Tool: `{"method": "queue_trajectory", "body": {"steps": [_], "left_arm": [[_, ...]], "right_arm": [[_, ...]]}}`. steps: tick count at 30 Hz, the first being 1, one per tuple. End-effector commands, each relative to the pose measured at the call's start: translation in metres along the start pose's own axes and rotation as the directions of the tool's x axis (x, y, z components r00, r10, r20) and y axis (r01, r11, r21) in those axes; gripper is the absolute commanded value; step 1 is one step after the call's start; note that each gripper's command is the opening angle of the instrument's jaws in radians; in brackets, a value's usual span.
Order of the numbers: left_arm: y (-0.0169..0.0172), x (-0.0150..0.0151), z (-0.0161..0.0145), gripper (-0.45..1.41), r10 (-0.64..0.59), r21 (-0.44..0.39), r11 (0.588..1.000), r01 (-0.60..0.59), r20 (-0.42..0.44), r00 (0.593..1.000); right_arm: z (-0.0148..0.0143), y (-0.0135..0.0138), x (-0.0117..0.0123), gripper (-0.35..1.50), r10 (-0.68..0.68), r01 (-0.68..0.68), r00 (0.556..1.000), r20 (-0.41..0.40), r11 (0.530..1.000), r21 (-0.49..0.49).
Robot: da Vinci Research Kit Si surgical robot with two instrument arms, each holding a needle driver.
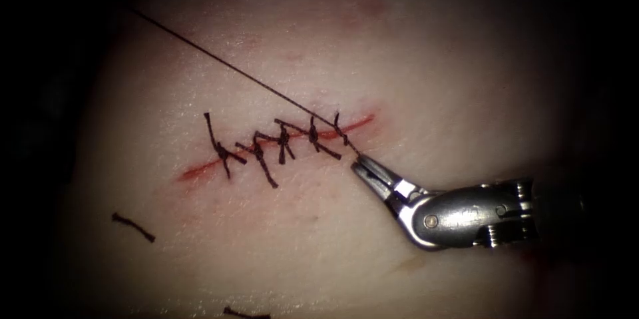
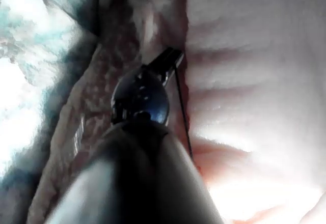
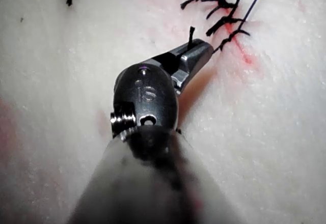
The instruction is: Wound Closure
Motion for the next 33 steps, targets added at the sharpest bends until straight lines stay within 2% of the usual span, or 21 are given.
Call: {"method": "queue_trajectory", "body": {"steps": [1,12,15,18,22,28,29,33], "left_arm": [[-0.0001,-0.0001,0.0008,-0.45,0.001,-0.008,1.000,-0.001,0.001,1.000],[0.0007,-0.0017,0.0015,-0.45,0.044,0.009,0.999,-0.043,-0.015,0.999],[0.0010,-0.0021,0.0016,-0.45,0.054,-0.009,0.999,-0.054,-0.006,0.999],[0.0012,-0.0026,0.0014,-0.45,0.069,-0.046,0.997,-0.068,0.006,0.998],[0.0022,-0.0040,0.0006,-0.45,0.104,-0.111,0.989,-0.096,0.064,0.993],[0.0053,-0.0086,-0.0021,-0.45,0.107,-0.217,0.974,-0.068,0.173,0.979],[0.0061,-0.0098,-0.0028,-0.45,0.103,-0.237,0.970,-0.055,0.195,0.975],[0.0089,-0.0138,-0.0050,-0.45,0.106,-0.307,0.951,-0.031,0.232,0.967]], "right_arm": [[0.0001,-0.0008,-0.0008,-0.35,0.001,-0.001,1.000,0.002,1.000,0.001],[-0.0010,0.0003,-0.0018,-0.35,-0.005,0.005,1.000,0.021,1.000,-0.017],[-0.0016,0.0005,-0.0022,-0.35,-0.009,0.010,1.000,0.030,0.999,-0.031],[-0.0015,0.0006,-0.0022,-0.35,0.006,-0.005,1.000,0.024,1.000,-0.029],[-0.0003,-0.0001,-0.0012,-0.35,0.009,-0.009,1.000,0.001,1.000,-0.003],[0.0013,-0.0006,0.0006,-0.35,0.021,-0.020,1.000,-0.017,0.999,0.028],[0.0014,-0.0005,0.0007,-0.30,0.022,-0.022,1.000,-0.016,0.999,0.028],[0.0015,0.0000,0.0010,0.34,0.026,-0.026,1.000,-0.009,0.999,0.033]]}}
